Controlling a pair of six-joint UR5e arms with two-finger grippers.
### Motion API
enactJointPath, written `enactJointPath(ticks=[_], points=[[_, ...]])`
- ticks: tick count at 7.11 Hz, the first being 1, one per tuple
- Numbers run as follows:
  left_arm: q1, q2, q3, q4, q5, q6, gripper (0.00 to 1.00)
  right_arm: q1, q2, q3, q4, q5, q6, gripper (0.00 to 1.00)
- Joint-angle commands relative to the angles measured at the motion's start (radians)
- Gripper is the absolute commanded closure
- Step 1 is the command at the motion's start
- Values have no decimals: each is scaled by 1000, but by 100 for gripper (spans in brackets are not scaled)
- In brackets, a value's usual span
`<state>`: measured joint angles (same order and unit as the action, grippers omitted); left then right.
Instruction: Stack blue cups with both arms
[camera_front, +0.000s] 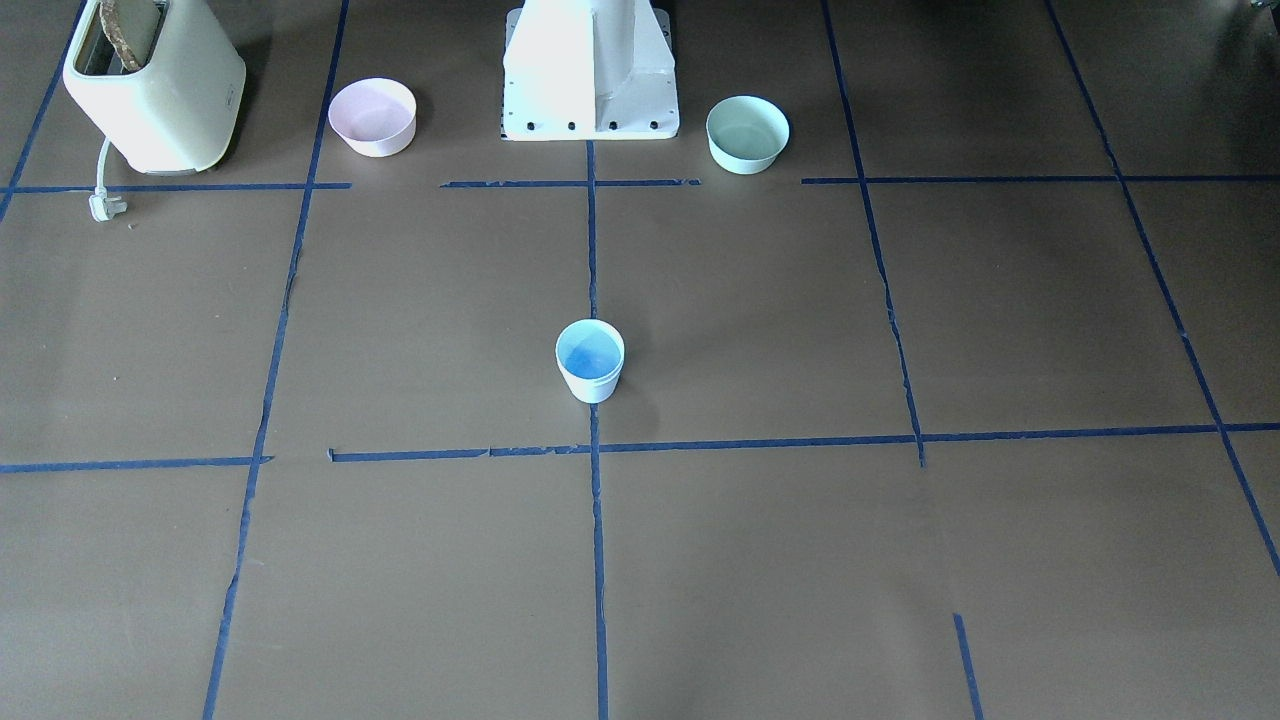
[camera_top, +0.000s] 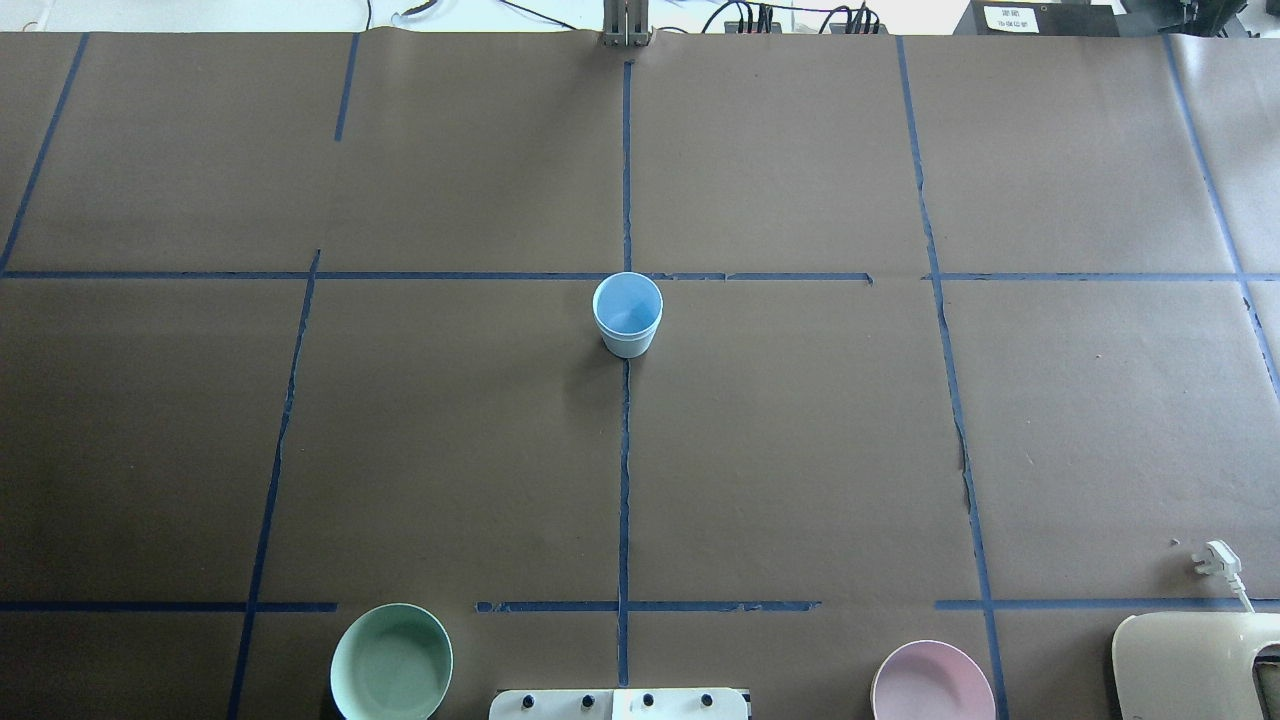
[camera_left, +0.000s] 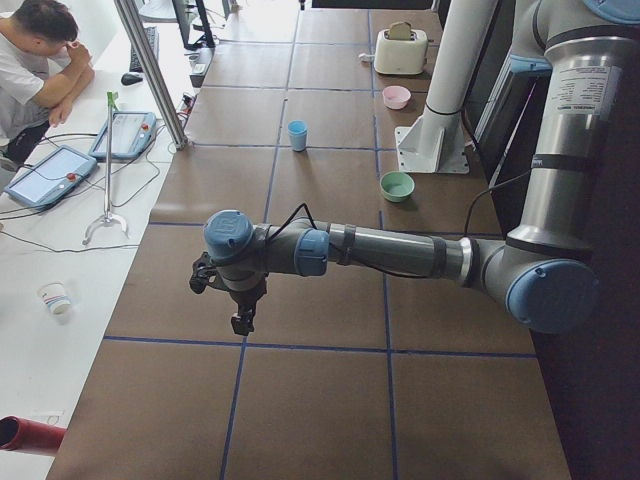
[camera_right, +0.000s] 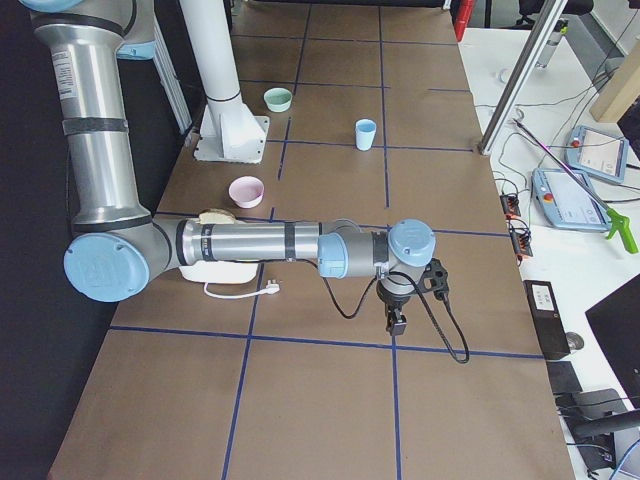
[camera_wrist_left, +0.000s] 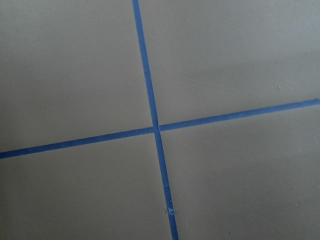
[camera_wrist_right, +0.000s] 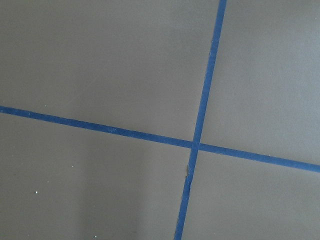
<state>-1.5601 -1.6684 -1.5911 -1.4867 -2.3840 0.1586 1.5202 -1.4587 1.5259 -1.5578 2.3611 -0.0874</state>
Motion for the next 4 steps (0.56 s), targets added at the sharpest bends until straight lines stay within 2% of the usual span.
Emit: enactJointPath(ticks=[1,3,4], points=[[0,6,-15,32,6,21,0,0,0,8,-4,-2,1,0],[8,-2,-15,34,76,67,0,0,1,7,-5,0,1,0],[8,4,-15,26,80,71,0,0,1,8,-4,3,1,0]])
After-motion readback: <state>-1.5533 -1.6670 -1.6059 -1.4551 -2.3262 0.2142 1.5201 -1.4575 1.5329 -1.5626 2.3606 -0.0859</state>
